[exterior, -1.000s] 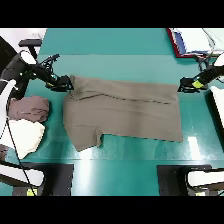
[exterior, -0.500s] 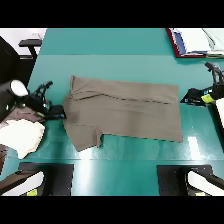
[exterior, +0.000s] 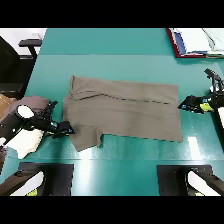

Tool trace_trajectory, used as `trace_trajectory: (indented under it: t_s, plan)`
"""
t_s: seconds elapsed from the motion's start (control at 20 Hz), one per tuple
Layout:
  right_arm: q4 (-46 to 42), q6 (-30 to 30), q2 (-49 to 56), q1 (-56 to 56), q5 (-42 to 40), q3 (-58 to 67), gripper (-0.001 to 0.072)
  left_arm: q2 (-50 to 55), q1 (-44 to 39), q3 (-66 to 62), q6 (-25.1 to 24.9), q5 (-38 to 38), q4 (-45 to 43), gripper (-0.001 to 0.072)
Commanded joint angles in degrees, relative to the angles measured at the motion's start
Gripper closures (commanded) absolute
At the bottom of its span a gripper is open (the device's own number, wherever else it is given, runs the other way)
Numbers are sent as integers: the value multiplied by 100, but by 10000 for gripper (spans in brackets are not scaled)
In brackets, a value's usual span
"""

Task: Fold the shirts.

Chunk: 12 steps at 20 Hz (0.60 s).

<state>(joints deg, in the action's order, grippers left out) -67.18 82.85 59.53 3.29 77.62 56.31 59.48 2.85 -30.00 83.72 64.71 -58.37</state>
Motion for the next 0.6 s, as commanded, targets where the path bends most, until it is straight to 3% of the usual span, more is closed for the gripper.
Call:
trace_trajectory:
  t_s: [0.0,0.05,0.3,0.5,0.55]
  plan:
    - [17,0,-94,-4,2,-33,327,-26,-2,125,-254,-168,450,547]
    - [17,0,-94,0,33,-33,327,-28,-2,116,-376,-166,533,676]
    - [-63,-66,-157,610,577,-188,327,-599,0,-208,-358,33,433,680]
    - [-678,-87,-560,1893,621,-1423,320,-938,-2,-297,-367,313,437,679]
    - [-669,-87,-562,2245,608,-1751,238,-938,-2,-297,-380,348,435,679]
